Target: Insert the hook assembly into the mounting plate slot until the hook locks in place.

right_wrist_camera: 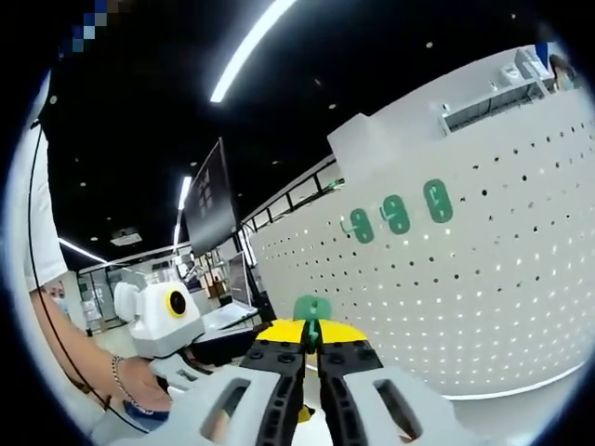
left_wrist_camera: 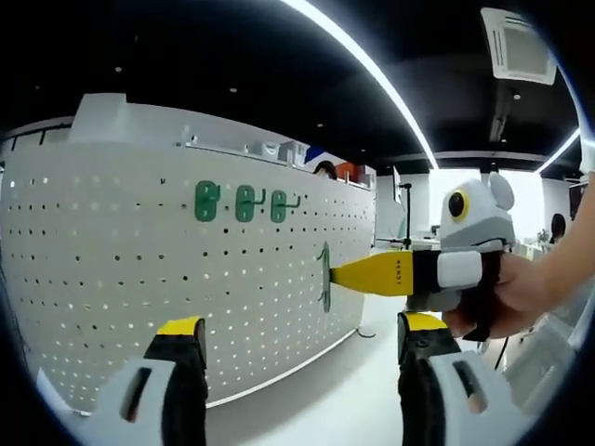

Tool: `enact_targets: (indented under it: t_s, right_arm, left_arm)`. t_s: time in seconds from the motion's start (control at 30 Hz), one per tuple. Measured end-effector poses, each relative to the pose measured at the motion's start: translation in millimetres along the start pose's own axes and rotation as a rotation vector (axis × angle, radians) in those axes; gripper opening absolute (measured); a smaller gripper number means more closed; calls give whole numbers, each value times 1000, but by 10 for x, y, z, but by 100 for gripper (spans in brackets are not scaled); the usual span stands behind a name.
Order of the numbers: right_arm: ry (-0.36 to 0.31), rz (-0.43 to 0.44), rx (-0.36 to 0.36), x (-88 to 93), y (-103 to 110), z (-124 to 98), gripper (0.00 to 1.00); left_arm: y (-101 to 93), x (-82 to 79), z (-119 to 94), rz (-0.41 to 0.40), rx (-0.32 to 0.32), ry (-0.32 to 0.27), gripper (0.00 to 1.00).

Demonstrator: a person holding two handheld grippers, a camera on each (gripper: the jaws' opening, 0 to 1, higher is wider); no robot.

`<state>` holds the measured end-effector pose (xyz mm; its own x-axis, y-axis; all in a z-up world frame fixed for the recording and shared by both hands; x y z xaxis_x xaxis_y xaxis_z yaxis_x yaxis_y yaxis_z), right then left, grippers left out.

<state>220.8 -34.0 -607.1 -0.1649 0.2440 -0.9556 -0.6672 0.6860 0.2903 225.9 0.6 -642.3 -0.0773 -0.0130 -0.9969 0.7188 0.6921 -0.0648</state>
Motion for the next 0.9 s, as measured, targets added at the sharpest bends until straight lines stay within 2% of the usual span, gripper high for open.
enact_targets:
  t_s: [0.37, 0.9]
  right_arm:
    - [-15, -82, 92, -268, -308, -43, 1]
    - [-33, -189, 264, -642, -894, -179, 1]
  left_arm:
    - [60, -9, -95, 8, -23, 0, 85]
    - [110, -4, -277, 17, -61, 0, 82]
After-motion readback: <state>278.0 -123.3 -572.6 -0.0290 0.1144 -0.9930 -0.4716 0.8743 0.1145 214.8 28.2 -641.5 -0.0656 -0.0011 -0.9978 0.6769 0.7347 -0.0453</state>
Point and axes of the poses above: the point that each gripper's makers call its tool centre point, and the gripper's own axes: z roughly forward along the fingers, y roughly to its left, x roughly out of its underside, the point moved 1 cm from there along -z, roughly backward along the fingers, and after that the axes turned 2 degrees about x, right-handed, at the moved point
